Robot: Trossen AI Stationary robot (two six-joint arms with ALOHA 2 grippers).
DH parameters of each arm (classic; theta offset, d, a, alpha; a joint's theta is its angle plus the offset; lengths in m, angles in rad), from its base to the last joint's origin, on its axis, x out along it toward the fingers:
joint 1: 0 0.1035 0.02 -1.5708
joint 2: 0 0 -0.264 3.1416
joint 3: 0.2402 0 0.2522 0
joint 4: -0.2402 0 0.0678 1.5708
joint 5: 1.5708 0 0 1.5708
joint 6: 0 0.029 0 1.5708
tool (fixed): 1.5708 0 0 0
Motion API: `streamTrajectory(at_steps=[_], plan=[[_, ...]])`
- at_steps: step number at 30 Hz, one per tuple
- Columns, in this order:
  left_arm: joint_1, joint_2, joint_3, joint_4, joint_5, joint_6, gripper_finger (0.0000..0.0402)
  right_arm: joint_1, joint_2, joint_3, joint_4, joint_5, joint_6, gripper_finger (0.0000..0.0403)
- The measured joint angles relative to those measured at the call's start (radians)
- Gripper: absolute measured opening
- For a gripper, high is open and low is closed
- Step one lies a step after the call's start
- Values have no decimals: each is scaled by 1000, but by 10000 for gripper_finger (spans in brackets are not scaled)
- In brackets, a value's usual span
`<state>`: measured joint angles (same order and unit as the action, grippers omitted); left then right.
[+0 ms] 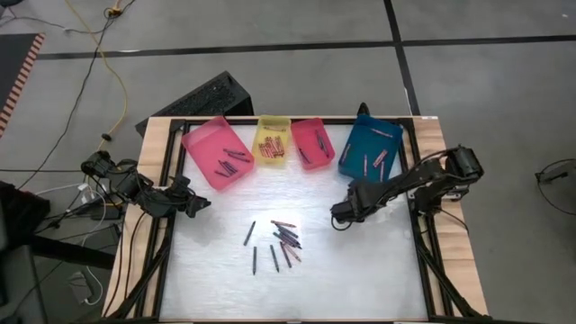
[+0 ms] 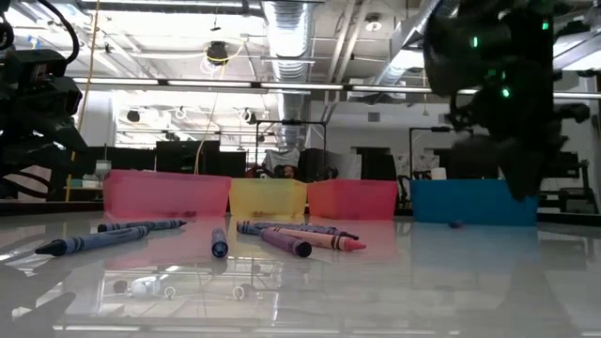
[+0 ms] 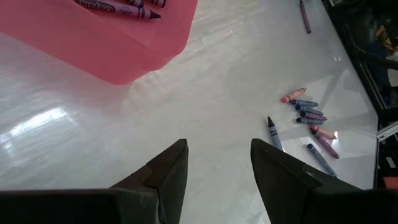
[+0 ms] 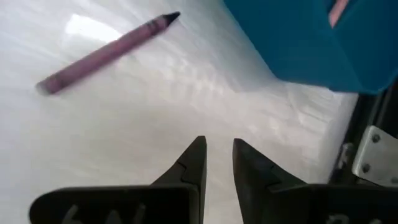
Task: Sort crayons
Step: Put the violet crayon into the pink bin
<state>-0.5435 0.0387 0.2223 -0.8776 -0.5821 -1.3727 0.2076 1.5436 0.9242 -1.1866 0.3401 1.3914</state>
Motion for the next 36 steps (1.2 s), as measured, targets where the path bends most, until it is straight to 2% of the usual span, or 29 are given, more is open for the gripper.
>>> streamTrajectory(at_steps=[4, 8, 13, 18, 21, 23, 26, 28, 33, 36], plan=[[0, 0, 0, 0, 0, 0, 165, 63, 0, 69, 42, 172, -15, 75], [0, 0, 0, 0, -1, 0, 165, 90, -4, 96, 190, 324, -137, 75], [0, 0, 0, 0, 0, 0, 165, 30, -6, 70, 422, 339, -353, 75], [0, 0, 0, 0, 0, 0, 165, -52, -6, 33, 632, 310, -571, 75], [0, 0, 0, 0, 0, 0, 165, -98, -6, 26, 722, 239, -738, 75], [0, 0, 0, 0, 0, 0, 165, -131, -6, 26, 778, 121, -890, 75], [0, 0, 0, 0, 0, 0, 165, -187, -6, 26, 845, -126, -1096, 75], [0, 0, 0, 0, 0, 0, 165, -221, -6, 26, 850, -230, -1189, 75], [0, 0, 0, 0, 0, 0, 165, -297, -2, 26, 824, -253, -1342, 75], [0, 0, 0, 0, 0, 0, 165, -335, -2, 26, 839, -250, -1335, 75]])
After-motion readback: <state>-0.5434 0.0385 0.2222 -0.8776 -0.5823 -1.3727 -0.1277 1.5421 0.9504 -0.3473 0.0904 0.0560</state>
